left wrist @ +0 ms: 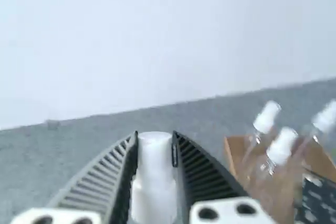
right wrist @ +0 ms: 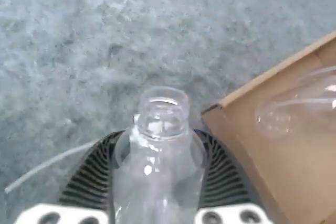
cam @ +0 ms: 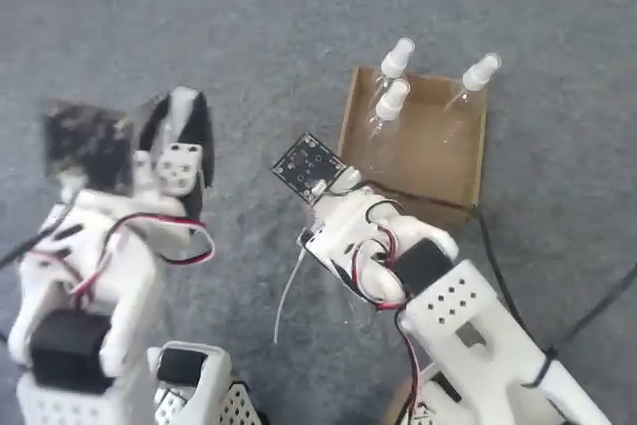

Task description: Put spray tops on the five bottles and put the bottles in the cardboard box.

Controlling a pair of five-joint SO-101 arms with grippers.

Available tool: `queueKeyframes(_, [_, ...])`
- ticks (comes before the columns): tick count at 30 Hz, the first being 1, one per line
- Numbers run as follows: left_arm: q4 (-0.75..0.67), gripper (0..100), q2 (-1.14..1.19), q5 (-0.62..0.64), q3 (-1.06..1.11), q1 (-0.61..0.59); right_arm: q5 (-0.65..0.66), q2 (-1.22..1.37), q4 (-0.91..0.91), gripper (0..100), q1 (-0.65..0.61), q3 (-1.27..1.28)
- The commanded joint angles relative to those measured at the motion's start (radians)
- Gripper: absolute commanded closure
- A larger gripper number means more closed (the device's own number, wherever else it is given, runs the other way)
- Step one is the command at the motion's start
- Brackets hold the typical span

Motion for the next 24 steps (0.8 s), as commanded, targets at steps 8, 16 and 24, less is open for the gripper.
queueKeyframes(8, [-0.261,99,-0.032,0.252,0.018,-0.101,-0.018,-0.18,-0.443,99.2,-0.219,0.222])
queueKeyframes(16, [-0.293,99,-0.034,0.29,0.113,-0.017,-0.068,-0.183,-0.509,99.2,-0.225,0.278])
queueKeyframes(24, [-0.348,99,-0.034,0.295,0.245,0.043,-0.087,-0.183,-0.499,99.2,-0.223,0.278])
